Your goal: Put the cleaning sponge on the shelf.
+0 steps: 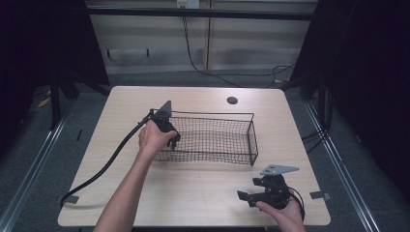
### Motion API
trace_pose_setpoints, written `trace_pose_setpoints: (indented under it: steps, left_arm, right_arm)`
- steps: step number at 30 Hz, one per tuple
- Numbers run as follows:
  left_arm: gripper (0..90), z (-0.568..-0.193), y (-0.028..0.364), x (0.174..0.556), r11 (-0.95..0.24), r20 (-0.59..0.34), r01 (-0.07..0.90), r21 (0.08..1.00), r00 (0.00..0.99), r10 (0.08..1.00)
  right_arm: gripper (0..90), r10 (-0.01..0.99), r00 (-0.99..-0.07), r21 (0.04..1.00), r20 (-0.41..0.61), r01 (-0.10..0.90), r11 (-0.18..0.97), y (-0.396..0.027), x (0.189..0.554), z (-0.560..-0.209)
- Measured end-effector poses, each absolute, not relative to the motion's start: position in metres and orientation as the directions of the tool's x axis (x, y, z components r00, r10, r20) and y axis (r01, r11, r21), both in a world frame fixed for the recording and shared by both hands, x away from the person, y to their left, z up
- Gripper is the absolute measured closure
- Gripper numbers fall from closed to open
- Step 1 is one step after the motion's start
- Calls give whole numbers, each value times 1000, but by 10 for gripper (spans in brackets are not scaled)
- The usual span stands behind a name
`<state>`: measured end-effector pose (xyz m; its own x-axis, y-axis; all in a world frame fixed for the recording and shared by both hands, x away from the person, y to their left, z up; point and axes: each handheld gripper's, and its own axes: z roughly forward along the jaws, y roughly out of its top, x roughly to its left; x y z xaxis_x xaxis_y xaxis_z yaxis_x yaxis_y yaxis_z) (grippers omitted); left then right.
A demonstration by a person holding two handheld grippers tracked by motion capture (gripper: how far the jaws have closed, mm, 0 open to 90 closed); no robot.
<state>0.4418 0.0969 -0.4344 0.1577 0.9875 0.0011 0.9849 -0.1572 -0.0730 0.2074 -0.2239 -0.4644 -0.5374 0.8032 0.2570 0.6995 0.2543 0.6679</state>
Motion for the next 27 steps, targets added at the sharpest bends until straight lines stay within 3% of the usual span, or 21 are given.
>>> trace_pose_setpoints:
  steps: [9, 13, 16, 27]
  left_arm:
    - [179, -430, 100, 442, -185, -24, 980, -69, 184, 983]
    - [178, -427, 107, 441, -187, -112, 982, -34, 182, 977]
    - [219, -424, 111, 441, -180, -90, 983, -25, 177, 980]
    - [221, -410, 116, 438, -205, -124, 979, 14, 205, 971]
  right_arm:
    - [188, 803, -535, 670, 264, 700, 247, -224, 207, -464]
    - [187, 802, -538, 671, 260, 698, 250, -224, 207, -464]
    - [187, 805, -535, 670, 256, 699, 252, -224, 207, -464]
    - [187, 805, -535, 670, 257, 699, 251, -224, 208, -464]
